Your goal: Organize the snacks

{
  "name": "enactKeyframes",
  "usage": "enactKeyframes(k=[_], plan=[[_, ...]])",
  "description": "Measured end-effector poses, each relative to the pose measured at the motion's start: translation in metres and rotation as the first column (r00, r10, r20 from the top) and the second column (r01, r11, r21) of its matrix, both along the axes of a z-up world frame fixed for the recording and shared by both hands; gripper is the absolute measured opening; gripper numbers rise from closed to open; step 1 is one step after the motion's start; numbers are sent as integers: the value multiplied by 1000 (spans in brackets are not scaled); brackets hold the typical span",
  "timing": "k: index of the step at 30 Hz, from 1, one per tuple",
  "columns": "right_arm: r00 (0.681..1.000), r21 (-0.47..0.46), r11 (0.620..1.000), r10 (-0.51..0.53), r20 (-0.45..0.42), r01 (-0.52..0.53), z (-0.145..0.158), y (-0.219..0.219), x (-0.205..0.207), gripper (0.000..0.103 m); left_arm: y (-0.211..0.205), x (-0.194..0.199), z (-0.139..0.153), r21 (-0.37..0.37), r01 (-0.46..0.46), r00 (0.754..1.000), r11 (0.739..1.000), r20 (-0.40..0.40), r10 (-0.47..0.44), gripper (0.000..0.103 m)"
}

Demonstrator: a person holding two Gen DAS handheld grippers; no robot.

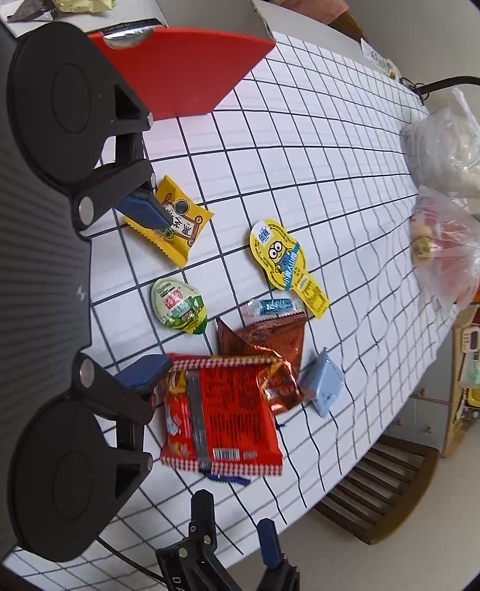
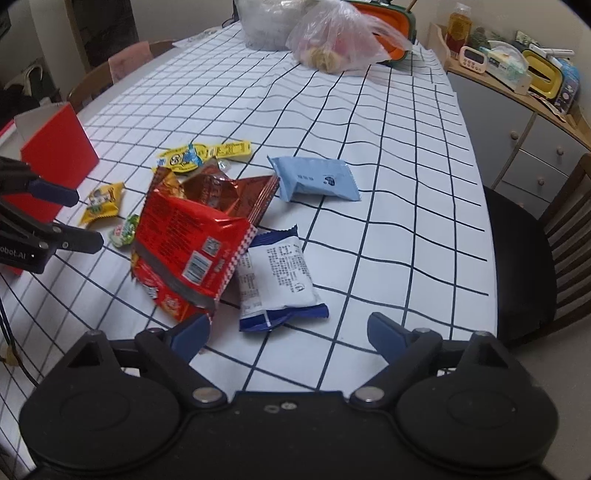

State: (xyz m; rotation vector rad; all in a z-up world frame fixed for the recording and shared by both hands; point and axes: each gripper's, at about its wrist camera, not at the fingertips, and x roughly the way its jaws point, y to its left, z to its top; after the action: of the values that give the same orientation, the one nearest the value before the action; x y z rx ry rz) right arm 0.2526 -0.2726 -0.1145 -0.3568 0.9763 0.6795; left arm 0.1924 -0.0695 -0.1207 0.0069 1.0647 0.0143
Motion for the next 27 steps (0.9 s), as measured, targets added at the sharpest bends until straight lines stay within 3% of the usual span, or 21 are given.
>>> enactKeyframes(k=[6,16,23,27], plan=[[999,-27,999,47,-17,-47,-16,7,14,85,0,12,-16,5,23,999,1000,-47,-23,59],[994,-29,994,108,-12,-109,-26,22,25,78,-6,30,-32,15,67,994,998,-83,-65,42],[992,-21,991,130,5,-130,-29,27,29,74,-10,36,-34,1,77,993,997,-89,-77,35],[989,-14,989,145,13,-145,-29,27,28,63,-11,34,-34,1,69,994,998,-88,-69,33]])
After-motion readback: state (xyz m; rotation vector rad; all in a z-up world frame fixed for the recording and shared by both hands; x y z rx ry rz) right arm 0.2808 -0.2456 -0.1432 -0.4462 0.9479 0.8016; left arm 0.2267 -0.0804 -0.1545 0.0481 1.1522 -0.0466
